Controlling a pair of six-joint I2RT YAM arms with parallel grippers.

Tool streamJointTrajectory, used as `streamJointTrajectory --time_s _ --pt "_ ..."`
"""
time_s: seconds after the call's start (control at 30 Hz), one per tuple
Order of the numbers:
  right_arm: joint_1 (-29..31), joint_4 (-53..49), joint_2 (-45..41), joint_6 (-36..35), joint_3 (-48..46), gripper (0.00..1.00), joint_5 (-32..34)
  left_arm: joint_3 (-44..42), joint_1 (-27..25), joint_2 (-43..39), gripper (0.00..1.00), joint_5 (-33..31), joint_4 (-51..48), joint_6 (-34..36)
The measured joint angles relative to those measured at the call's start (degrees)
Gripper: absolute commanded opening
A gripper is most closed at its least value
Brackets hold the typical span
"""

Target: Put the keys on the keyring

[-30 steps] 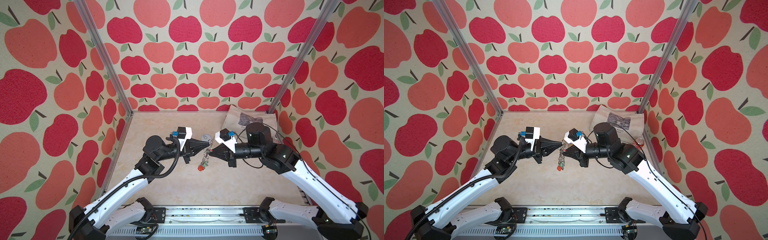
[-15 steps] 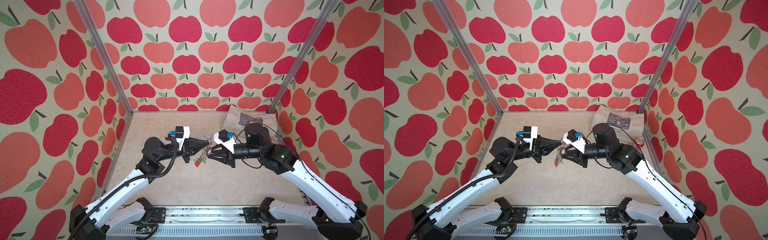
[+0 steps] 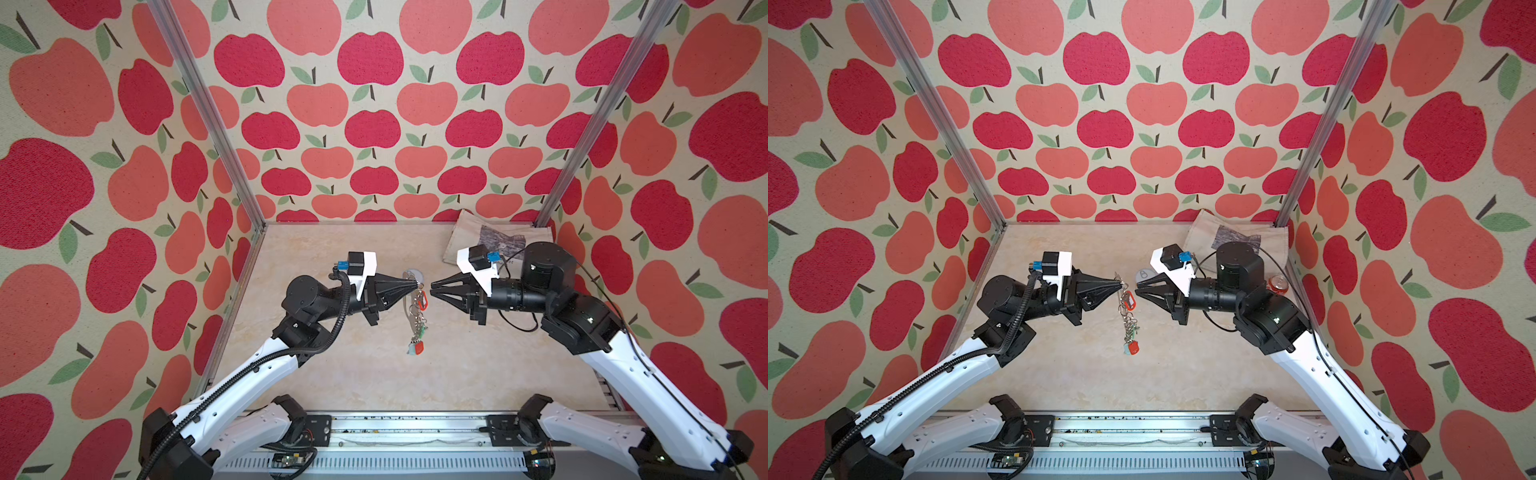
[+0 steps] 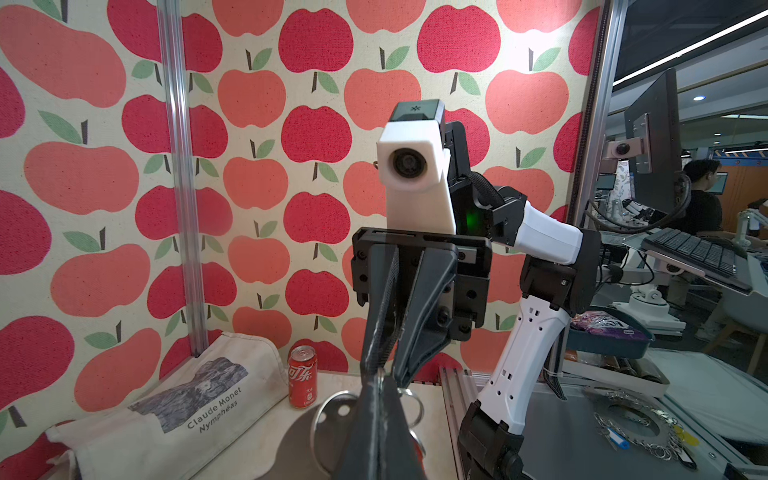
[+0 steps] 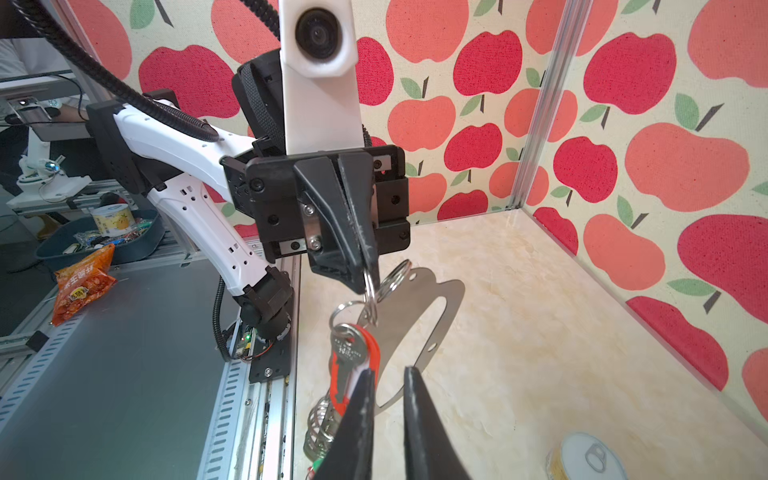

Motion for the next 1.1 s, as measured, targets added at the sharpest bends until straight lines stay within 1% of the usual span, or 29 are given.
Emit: streamJointTrajectory --time_s 0.23,0.43,1.1 --pt "0.0 6.5 0.6 3.5 -1.9 0.16 -3.5 0.0 0.0 0.4 0.00 0.2 0.8 -0.2" --pt "0.0 9.2 1.4 4.9 -2.2 0.16 -5.2 0.0 0.0 0.6 0.00 0.9 1.1 -0.5" --pt "0.0 10.7 2.1 6.7 -3.4 0.13 -7.5 -0.1 0.0 0.7 0.00 1.1 2.0 -1.5"
